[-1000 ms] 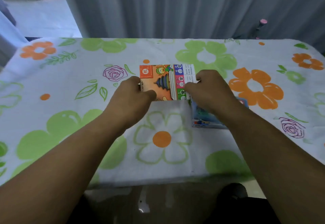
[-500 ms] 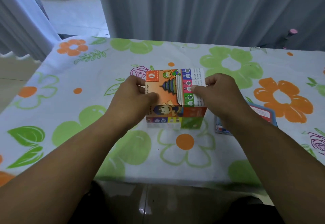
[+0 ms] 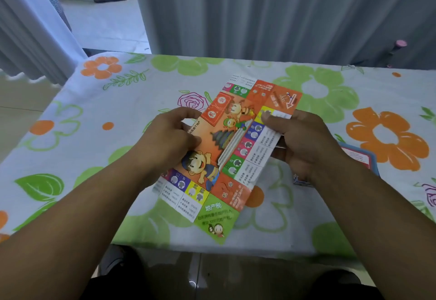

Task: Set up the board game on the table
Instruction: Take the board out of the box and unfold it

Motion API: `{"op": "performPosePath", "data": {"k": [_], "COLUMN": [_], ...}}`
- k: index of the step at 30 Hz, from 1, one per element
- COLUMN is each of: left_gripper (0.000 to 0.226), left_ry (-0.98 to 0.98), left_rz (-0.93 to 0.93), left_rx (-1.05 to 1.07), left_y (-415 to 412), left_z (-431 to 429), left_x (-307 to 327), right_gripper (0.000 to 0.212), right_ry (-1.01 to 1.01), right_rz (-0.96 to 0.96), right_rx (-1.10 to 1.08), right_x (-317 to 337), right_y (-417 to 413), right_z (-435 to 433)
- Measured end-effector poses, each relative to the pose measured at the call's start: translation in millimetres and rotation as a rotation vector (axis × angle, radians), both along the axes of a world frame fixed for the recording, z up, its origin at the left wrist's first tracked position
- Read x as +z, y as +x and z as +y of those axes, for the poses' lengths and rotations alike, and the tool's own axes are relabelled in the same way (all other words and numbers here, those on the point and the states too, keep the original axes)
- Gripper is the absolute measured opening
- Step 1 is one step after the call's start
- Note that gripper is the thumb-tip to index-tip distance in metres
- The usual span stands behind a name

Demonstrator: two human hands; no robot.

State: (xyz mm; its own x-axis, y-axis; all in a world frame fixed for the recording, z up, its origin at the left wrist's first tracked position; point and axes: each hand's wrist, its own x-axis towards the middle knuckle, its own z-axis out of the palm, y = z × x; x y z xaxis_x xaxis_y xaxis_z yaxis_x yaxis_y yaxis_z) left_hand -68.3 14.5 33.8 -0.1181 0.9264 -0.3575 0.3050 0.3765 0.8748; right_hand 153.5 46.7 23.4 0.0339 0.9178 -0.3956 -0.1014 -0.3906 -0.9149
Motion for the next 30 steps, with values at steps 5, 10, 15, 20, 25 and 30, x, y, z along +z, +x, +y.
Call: {"op": "performPosePath", "data": {"k": [5, 10, 15, 20, 25, 30], "left_gripper": [0.044, 0.028, 0.024, 0.019, 0.012, 0.008], "left_ry": [-0.028, -0.149, -0.191, -0.196, -0.131, -0.114], "left_rz": [-0.013, -0.165, -0.311, -0.275, -0.021, 0.102], "left_rx": [-0.025, -0.065, -0.128, -0.21, -0.196, -0.17], "left_y": [-1.7, -0.7, 3.6, 0.6, 1.6, 1.8], "left_z": [1.6, 4.1, 2.1, -0.3, -1.5, -0.8], "left_x": [-2.9, -4.1, -3.4, -1.5, 0.0, 1.4], "right_gripper": [0.016, 0.023, 0.014, 0.006, 0.008, 0.03], "right_ry": [0.255, 0.296, 0.307, 0.163, 0.247, 0.339], "right_rz": [-0.388, -0.423, -0.373, -0.206, -0.363, -0.495], "right_rx": [-0.014, -0.085, -0.079, -0.061, -0.055, -0.093], "right_x": [-6.9, -6.1, -5.5, -7.9, -8.8, -9.1], "right_y": [8.2, 9.8, 6.3, 7.3, 9.7, 9.8], "right_z": [-1.3, -1.3, -1.8, 1.3, 0.3, -0.7]}}
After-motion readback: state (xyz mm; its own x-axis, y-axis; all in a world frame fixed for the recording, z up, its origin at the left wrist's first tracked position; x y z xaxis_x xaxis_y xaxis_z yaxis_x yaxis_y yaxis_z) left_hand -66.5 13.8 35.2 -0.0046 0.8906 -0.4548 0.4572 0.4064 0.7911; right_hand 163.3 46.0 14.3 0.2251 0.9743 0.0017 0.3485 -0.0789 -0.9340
